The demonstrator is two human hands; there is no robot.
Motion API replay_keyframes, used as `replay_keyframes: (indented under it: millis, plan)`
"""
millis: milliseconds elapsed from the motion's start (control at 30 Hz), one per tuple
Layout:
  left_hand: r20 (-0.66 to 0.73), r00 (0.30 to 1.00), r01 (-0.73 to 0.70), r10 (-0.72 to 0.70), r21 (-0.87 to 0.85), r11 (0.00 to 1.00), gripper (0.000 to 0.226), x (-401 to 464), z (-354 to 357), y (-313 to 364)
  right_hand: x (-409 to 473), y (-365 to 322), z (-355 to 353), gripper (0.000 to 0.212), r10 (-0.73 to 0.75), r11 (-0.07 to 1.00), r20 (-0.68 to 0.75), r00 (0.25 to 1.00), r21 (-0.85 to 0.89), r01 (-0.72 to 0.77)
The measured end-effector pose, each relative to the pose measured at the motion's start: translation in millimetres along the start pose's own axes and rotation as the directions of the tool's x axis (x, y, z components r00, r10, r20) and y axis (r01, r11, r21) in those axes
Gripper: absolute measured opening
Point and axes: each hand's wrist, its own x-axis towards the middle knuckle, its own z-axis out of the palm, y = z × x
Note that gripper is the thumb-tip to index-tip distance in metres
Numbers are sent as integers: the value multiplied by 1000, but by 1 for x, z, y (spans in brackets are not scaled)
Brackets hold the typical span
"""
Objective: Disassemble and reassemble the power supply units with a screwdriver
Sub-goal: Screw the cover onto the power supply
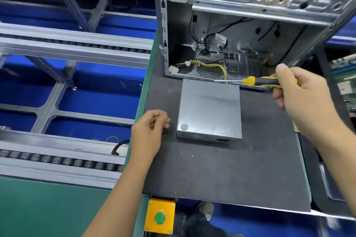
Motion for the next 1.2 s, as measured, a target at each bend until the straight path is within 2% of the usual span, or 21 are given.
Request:
replay_keyframes:
  millis: [67,167,300,367,467,800,900,1033,1133,1200]
  plan:
    - [-16,1000,21,-25,-229,973,20,5,4,18,-2,-1,2,38,2,999,26,1000,37,-3]
    - [54,997,71,-51,-473,878,29,10,13,44,-4,-1,8,39,-10,999,66,998,46,7]
    - [184,980,179,-79,-623,762,14,9,26,64,-8,-3,16,43,-26,998,111,993,56,20]
    - [222,970,227,-101,-671,706,15,8,30,67,-10,-3,20,44,-38,999,128,991,29,34]
    - [240,963,256,-119,-698,668,13,9,32,67,-11,-4,24,44,-53,998,130,990,-8,55]
    - [251,965,230,-71,-689,688,16,12,33,63,-10,-7,28,36,-52,997,150,987,-54,61]
    - [243,968,209,-57,-662,719,16,14,32,64,-10,-13,27,36,-57,996,138,989,-53,65]
    - [232,972,157,-21,-583,797,14,16,29,65,-10,-25,25,41,-130,983,132,983,-115,146]
    - [236,972,136,-5,-545,827,19,18,23,65,-5,-35,25,46,-112,973,207,972,-177,149]
    - [260,966,136,4,-516,846,18,20,20,66,-1,-40,26,39,-53,986,282,958,-136,94]
